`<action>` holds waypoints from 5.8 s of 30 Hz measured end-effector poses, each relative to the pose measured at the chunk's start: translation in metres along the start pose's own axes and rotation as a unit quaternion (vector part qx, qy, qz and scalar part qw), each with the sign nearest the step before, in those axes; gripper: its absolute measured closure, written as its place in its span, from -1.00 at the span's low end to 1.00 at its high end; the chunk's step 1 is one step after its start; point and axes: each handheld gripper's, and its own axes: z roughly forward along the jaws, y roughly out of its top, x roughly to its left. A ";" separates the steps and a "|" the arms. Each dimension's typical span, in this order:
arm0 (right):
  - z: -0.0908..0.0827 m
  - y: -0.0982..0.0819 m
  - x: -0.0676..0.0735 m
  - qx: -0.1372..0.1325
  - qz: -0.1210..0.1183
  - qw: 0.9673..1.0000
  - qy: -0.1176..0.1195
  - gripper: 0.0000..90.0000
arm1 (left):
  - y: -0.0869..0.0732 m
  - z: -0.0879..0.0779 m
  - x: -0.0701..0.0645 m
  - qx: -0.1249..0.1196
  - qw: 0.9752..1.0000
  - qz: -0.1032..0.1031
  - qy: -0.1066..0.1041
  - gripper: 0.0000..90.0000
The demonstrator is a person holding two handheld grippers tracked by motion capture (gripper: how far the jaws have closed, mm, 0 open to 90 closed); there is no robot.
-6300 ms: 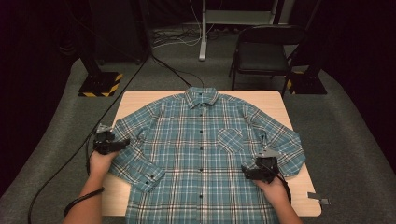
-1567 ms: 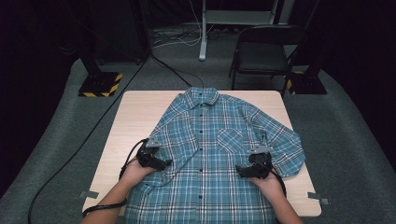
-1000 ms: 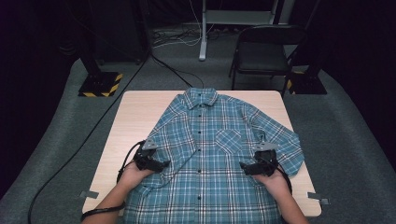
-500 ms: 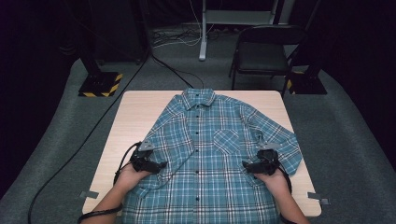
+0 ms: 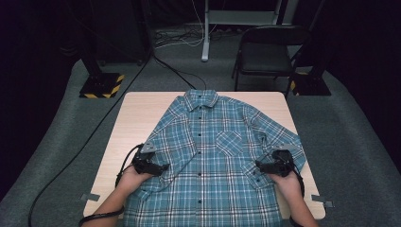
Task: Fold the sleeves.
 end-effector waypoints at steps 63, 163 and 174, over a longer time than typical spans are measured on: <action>-0.033 -0.012 -0.050 0.015 0.019 0.997 -0.072 -0.59 | 0.001 0.000 0.009 0.002 1.000 -0.018 0.015 -0.83; 0.031 0.075 0.174 -0.002 -0.173 0.967 0.185 0.95 | 0.000 0.000 0.007 0.002 0.999 -0.021 0.024 -0.84; 0.026 0.066 0.183 -0.026 -0.177 0.961 0.211 0.24 | 0.000 0.000 0.007 0.001 0.999 -0.021 0.024 -0.84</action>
